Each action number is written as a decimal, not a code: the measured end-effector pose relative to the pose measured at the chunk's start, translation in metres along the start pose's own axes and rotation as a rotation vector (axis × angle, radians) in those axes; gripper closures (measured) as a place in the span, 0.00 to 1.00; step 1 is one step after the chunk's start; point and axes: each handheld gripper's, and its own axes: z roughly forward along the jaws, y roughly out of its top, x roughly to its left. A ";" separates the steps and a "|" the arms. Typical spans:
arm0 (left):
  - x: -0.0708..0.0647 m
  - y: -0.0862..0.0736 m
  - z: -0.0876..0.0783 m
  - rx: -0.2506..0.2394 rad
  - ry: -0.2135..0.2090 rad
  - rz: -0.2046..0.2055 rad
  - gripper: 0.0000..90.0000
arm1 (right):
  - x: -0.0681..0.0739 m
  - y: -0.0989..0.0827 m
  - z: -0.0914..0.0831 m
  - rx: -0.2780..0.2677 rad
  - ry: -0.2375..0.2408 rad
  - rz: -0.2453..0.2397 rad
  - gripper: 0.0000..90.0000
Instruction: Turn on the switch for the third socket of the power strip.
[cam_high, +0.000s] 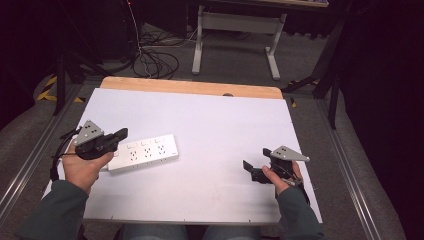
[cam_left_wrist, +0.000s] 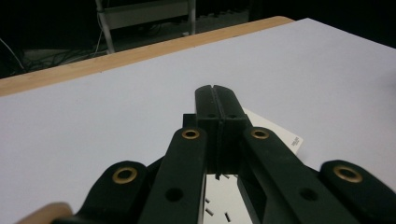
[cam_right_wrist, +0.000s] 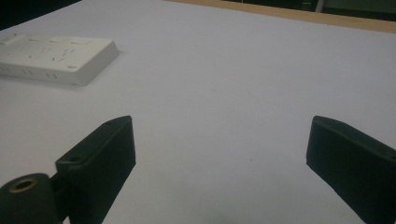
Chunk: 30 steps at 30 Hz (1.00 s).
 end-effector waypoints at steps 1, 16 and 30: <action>0.000 0.000 0.001 0.004 -0.002 0.003 1.00 | 0.000 0.000 0.000 0.000 0.000 0.000 0.10; -0.008 0.003 0.019 0.046 -0.031 0.039 1.00 | -0.002 -0.003 -0.003 0.001 -0.013 0.004 0.10; -0.012 0.003 0.031 0.086 -0.033 0.075 1.00 | -0.001 -0.004 -0.004 0.006 -0.018 0.010 0.10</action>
